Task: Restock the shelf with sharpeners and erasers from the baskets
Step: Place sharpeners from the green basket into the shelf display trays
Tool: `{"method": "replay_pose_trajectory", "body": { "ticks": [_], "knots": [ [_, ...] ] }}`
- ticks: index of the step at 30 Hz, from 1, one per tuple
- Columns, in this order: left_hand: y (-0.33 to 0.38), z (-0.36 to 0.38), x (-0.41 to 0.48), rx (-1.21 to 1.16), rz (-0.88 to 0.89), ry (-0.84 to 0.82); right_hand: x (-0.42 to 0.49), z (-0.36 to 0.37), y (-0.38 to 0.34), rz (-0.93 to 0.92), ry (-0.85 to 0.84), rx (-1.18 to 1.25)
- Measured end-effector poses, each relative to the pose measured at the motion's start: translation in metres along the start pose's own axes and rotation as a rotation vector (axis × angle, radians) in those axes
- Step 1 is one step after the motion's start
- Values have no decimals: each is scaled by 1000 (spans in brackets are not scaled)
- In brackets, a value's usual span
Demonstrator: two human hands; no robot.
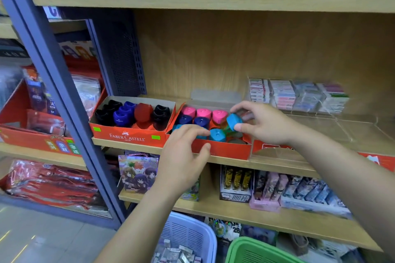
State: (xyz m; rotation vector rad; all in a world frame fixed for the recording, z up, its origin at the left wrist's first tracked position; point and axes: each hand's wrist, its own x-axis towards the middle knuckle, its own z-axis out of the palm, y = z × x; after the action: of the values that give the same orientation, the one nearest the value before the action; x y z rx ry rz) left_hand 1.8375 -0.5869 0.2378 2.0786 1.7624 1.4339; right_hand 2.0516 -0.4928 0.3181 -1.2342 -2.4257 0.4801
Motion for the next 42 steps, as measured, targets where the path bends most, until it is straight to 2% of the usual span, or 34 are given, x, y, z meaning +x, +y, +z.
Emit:
{"method": "replay_pose_trajectory", "body": {
  "ticks": [3,8,15,21,25,31,36,39,42],
  "knots": [
    [-5,2,7,66,25,-38,3,-8,1,-15,-60,-36],
    [-16,7,9,125,27,-118,9,-18,-6,-46,-196,-277],
    [-23,10,5,104,54,-131,13,-9,-5,-6,-202,-190],
    [-24,11,3,134,66,-144,10,0,-2,-26,-255,-236],
    [-24,10,2,154,63,-158,2,-1,2,-11,-210,-139],
    [-25,12,2,148,67,-142,0,12,5,-5,-193,-198],
    [-22,10,4,162,53,-150,-7,17,5,-49,-100,-177],
    [-14,5,3,143,31,-163,-12,19,0,-47,17,-134],
    [2,-5,-7,69,4,-89,-33,17,-8,-45,229,-62]
  ]
}}
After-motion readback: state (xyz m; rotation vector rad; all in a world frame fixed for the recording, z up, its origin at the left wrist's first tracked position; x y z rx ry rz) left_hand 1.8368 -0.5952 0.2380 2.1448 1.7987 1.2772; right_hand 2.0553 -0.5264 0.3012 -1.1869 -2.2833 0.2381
